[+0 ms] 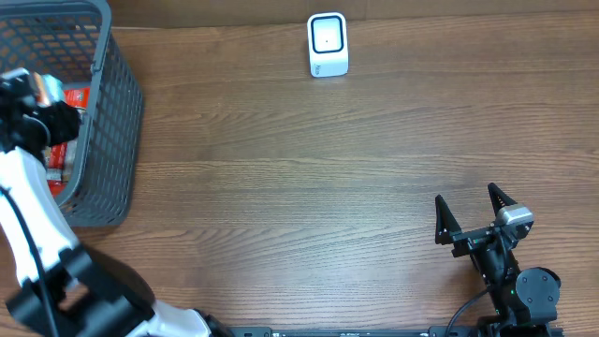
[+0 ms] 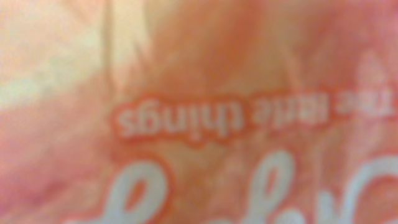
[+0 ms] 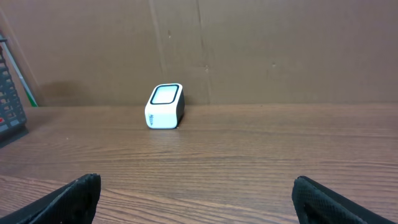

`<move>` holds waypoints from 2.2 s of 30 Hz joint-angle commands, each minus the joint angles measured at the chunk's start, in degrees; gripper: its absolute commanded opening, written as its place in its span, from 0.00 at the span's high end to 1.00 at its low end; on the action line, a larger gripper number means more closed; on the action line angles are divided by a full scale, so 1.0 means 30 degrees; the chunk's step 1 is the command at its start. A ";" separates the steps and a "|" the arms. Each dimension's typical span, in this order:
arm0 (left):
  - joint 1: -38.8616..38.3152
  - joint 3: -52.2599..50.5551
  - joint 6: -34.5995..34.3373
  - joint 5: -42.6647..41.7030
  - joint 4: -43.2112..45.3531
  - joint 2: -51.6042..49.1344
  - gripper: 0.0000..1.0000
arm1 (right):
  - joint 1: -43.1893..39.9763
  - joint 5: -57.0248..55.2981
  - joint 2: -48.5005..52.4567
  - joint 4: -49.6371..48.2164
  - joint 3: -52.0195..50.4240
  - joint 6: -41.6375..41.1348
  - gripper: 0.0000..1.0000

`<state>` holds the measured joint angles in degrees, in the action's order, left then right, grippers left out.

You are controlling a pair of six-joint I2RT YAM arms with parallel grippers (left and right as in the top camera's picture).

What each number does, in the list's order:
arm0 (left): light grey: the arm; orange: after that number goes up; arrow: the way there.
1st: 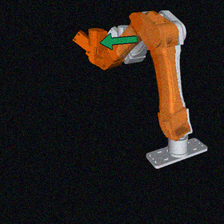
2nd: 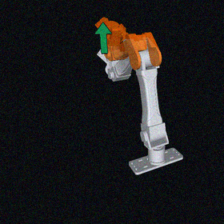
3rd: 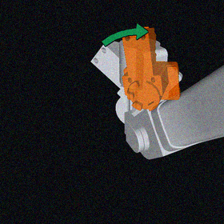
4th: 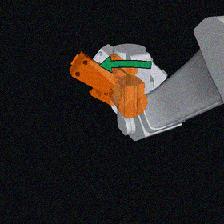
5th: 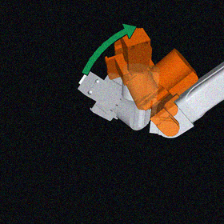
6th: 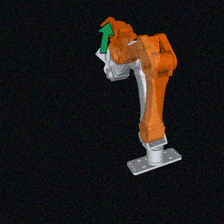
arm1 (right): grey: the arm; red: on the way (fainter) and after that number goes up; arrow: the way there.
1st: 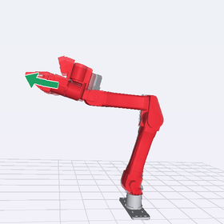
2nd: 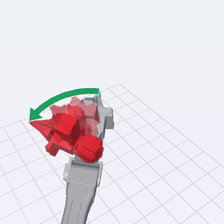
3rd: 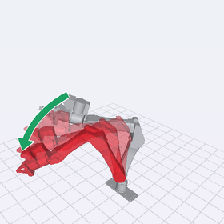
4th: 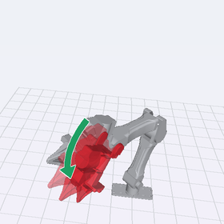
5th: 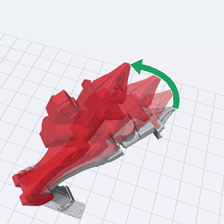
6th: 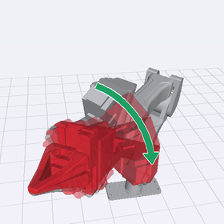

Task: Scan the item barcode
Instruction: 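Grasp the orange snack packet in the basket with the left gripper, then lift the orange packet out and carry it toward the white scanner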

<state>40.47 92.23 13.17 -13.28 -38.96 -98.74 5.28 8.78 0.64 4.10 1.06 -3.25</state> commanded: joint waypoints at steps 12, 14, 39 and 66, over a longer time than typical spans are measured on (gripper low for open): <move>-0.2186 0.0860 -0.2754 -0.1078 0.0291 0.8480 0.45 | -0.0051 0.0109 -0.0138 -0.0087 -0.0204 -0.0036 0.00; -0.3402 0.0860 -0.2754 -0.0743 -0.0342 0.9078 0.45 | -0.0051 0.0109 -0.0138 -0.0087 -0.0204 -0.0044 0.00; -2.0873 0.0794 -0.9683 0.5552 -0.7329 0.2725 0.51 | -0.0051 0.0109 -0.0138 -0.0087 -0.0204 -0.0044 0.00; -2.7008 0.0787 -1.4841 0.8415 -0.2703 -0.5712 0.47 | -0.0051 0.0109 -0.0138 -0.0087 -0.0204 -0.0036 0.00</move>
<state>-40.05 93.06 -29.91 11.77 -47.48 -115.74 5.28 8.80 0.62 4.08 1.06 -3.22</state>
